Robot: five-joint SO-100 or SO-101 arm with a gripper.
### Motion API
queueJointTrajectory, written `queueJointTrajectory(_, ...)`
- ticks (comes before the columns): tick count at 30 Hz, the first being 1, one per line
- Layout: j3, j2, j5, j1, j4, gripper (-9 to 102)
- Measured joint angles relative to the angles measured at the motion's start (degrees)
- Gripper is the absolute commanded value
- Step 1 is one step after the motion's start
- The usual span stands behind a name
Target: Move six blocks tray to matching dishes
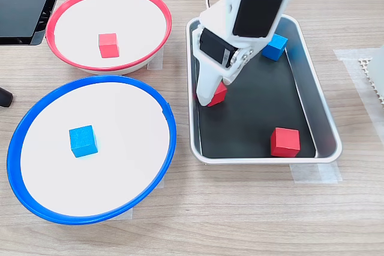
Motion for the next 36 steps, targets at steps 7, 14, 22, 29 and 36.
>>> queueJointTrajectory(7, 0.09, -0.26, -2.29, 0.35, 1.41, 2)
queueJointTrajectory(14, -8.96, 8.35, -5.89, 0.26, 21.27, 2)
queueJointTrajectory(22, -28.30, -1.85, 6.06, 7.12, 8.70, 2)
queueJointTrajectory(29, -33.49, -13.71, 5.36, 10.46, -1.85, 23)
queueJointTrajectory(36, -33.49, -14.85, 4.13, 11.43, -1.14, 3)
